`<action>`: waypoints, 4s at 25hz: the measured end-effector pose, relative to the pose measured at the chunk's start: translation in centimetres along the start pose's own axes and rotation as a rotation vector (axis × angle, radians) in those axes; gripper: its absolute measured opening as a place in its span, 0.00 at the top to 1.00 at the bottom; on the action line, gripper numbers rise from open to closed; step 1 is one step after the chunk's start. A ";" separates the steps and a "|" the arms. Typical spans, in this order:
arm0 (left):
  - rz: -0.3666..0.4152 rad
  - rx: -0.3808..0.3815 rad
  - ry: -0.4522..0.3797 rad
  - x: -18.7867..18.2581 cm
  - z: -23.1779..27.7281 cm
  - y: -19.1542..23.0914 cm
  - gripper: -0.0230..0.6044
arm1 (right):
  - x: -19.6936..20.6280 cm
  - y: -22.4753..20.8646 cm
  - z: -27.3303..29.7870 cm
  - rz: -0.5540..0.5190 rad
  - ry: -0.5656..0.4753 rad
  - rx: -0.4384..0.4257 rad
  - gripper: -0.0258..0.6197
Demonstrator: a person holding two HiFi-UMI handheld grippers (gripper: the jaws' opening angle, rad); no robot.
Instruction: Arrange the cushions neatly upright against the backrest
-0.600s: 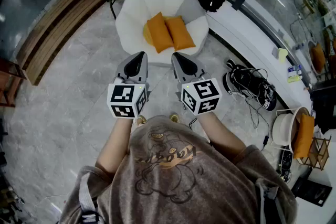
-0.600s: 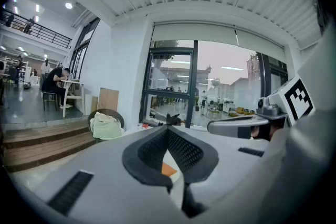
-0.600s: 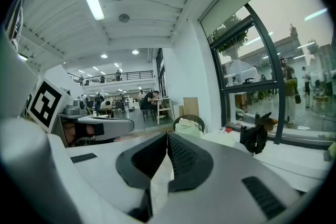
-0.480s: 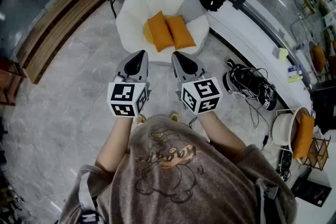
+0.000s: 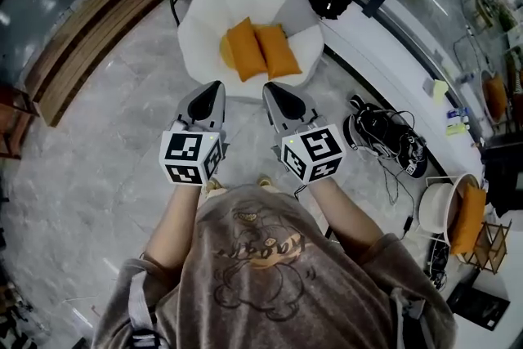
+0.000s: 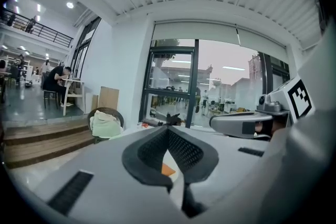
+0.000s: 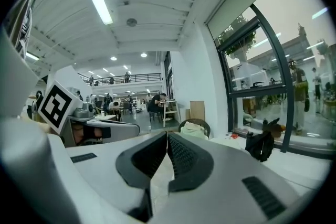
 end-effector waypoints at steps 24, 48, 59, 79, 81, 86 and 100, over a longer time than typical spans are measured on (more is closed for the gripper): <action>-0.054 -0.058 -0.001 1.5 6.5 -3.5 0.96 | 2.4 -7.6 0.4 -0.014 0.059 -0.081 0.92; -0.019 0.053 0.060 -1.4 19.8 9.4 0.96 | -0.5 -13.3 16.7 0.037 0.105 0.016 0.92; 0.011 0.125 0.079 -3.0 24.3 15.4 0.96 | -2.5 -15.2 23.4 0.047 0.086 0.088 0.92; -0.027 0.089 0.069 -5.5 33.8 16.5 0.96 | -4.5 -23.4 27.7 0.041 0.107 0.041 0.92; -0.035 0.067 0.067 -5.6 34.9 16.1 0.96 | -4.6 -24.7 28.2 0.037 0.109 0.021 0.92; -0.058 0.008 0.061 -5.6 37.0 15.3 0.96 | -4.9 -27.7 29.3 0.025 0.115 -0.032 0.92; -0.076 -0.098 0.076 -5.0 40.9 15.3 0.96 | -4.3 -32.7 33.6 0.049 0.138 -0.140 0.92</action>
Point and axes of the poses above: the fingertips, and each gripper's own axes: z forward along the fingers, y to its left, x out of its underside, the point moved 10 cm from there along -z, backward along the fingers, and after that the axes turned 4 degrees about z, right-handed, at the moved point
